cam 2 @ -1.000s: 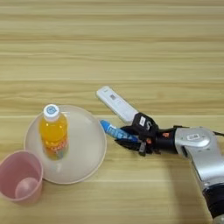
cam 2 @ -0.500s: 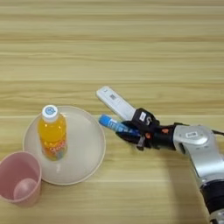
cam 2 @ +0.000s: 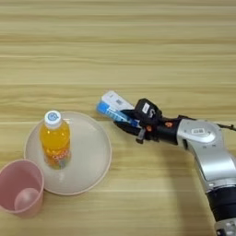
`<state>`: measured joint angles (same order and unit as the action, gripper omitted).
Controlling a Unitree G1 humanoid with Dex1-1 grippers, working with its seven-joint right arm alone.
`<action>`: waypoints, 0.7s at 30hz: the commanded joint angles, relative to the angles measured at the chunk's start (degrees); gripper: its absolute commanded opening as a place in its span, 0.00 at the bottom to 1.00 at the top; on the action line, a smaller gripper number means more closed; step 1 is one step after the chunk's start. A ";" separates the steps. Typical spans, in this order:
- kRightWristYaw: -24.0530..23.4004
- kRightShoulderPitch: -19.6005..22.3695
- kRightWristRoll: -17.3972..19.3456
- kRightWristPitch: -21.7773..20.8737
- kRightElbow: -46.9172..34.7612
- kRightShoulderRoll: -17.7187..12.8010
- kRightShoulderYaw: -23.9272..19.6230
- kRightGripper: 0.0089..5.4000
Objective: Move the objects on the table
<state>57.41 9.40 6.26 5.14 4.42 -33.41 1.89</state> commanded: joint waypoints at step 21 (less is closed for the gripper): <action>-5.06 -1.20 -0.80 6.44 -12.74 5.09 8.18 0.26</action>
<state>54.16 5.71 5.85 12.47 -6.97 -28.04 10.25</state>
